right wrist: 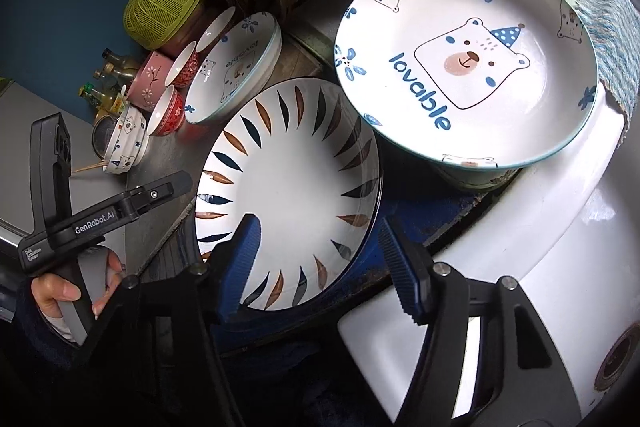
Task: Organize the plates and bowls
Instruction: 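Grasp the rim of the leaf-pattern plate with the right gripper and lift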
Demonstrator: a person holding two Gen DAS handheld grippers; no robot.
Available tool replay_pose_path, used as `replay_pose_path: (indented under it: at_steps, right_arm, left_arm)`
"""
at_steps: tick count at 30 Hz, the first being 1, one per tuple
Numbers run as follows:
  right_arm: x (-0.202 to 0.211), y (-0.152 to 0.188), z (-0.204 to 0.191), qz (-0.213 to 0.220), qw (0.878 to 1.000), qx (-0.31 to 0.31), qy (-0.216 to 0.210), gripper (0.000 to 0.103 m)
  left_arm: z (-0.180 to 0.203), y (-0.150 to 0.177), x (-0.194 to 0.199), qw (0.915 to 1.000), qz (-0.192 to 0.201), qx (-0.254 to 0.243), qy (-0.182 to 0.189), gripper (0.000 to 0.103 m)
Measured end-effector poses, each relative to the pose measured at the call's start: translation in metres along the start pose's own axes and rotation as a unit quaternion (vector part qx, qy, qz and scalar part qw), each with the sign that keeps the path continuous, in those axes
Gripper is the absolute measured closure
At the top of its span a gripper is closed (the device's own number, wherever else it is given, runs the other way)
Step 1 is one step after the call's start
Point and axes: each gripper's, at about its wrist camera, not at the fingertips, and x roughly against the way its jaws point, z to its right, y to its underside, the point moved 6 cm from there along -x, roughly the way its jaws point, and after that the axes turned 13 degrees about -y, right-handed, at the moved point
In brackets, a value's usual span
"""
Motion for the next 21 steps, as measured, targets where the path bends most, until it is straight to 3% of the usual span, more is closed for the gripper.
replay_pose_path:
  at_steps: [3, 6, 8, 15, 21]
  right_arm:
    - [-0.006, -0.002, 0.011, 0.009, 1.0, -0.017, -0.001, 0.059]
    - [-0.008, -0.007, 0.018, 0.018, 1.0, -0.024, 0.004, 0.063]
    - [-0.011, -0.01, 0.022, 0.015, 0.999, -0.028, 0.002, 0.073]
    - [-0.017, -0.013, 0.031, 0.007, 0.999, -0.033, 0.012, 0.085]
    - [-0.025, -0.013, 0.031, -0.006, 0.999, -0.025, 0.028, 0.091]
  left_arm:
    - [0.0, 0.002, -0.012, 0.9995, -0.02, 0.006, 0.022, 0.04]
    - [-0.002, -0.003, -0.019, 0.9993, -0.021, 0.01, 0.029, 0.044]
    - [-0.002, -0.006, -0.023, 0.999, -0.026, 0.011, 0.034, 0.052]
    - [0.003, -0.006, -0.043, 0.9976, -0.056, 0.006, 0.041, 0.081]
    - [0.002, -0.006, -0.045, 0.997, -0.057, 0.011, 0.051, 0.086]
